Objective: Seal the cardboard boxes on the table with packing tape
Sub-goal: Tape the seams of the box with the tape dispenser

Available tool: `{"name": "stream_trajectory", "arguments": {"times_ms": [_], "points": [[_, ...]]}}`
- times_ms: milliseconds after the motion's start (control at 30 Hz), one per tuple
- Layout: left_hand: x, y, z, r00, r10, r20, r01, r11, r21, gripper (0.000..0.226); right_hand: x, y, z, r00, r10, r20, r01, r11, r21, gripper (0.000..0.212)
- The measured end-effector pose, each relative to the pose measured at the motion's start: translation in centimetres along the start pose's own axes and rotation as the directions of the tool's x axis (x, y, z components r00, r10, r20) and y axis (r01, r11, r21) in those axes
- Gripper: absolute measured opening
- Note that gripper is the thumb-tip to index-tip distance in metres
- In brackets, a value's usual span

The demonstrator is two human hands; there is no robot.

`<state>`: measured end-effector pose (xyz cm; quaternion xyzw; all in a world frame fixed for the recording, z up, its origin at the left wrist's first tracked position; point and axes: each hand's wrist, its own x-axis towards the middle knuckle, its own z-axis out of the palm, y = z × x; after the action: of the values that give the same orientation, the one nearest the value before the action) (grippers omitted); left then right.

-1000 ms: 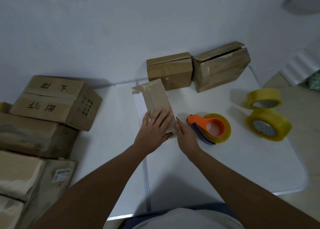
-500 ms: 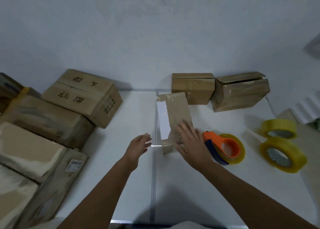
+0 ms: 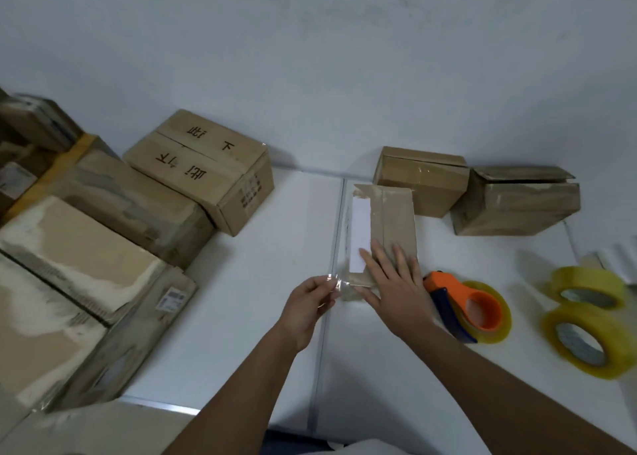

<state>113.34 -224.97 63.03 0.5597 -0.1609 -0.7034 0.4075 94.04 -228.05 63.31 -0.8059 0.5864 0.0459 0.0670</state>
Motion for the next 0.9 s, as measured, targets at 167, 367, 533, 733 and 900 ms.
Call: {"name": "stream_trajectory", "arguments": {"times_ms": [167, 367, 533, 733, 900], "points": [[0.4, 0.2, -0.2, 0.997, 0.068, -0.036, -0.066, 0.997, 0.037, 0.014, 0.0, -0.4, 0.6, 0.999, 0.034, -0.026, -0.035, 0.999, -0.022, 0.069], [1.2, 0.5, 1.0, 0.96, 0.27, -0.08, -0.235, 0.926, 0.296, 0.011, 0.0, -0.5, 0.6, 0.999, 0.033, -0.043, -0.034, 0.999, -0.01, 0.069], [1.8, 0.0, 2.8, 0.933, 0.345, -0.102, -0.284, 0.881, 0.379, 0.011, 0.2, -0.9, 0.8, 0.997, 0.051, -0.054, -0.049, 0.998, 0.039, 0.068], [2.2, -1.2, 4.4, 0.929, 0.36, -0.087, -0.297, 0.863, 0.409, 0.012, 0.1, -1.1, 0.8, 0.998, 0.05, -0.048, -0.049, 0.998, 0.04, 0.068], [4.2, -1.4, 4.2, 0.961, 0.272, -0.053, -0.222, 0.87, 0.441, 0.025, 0.2, -1.1, 0.6, 0.998, 0.052, -0.036, -0.05, 0.998, 0.047, 0.069]]}}
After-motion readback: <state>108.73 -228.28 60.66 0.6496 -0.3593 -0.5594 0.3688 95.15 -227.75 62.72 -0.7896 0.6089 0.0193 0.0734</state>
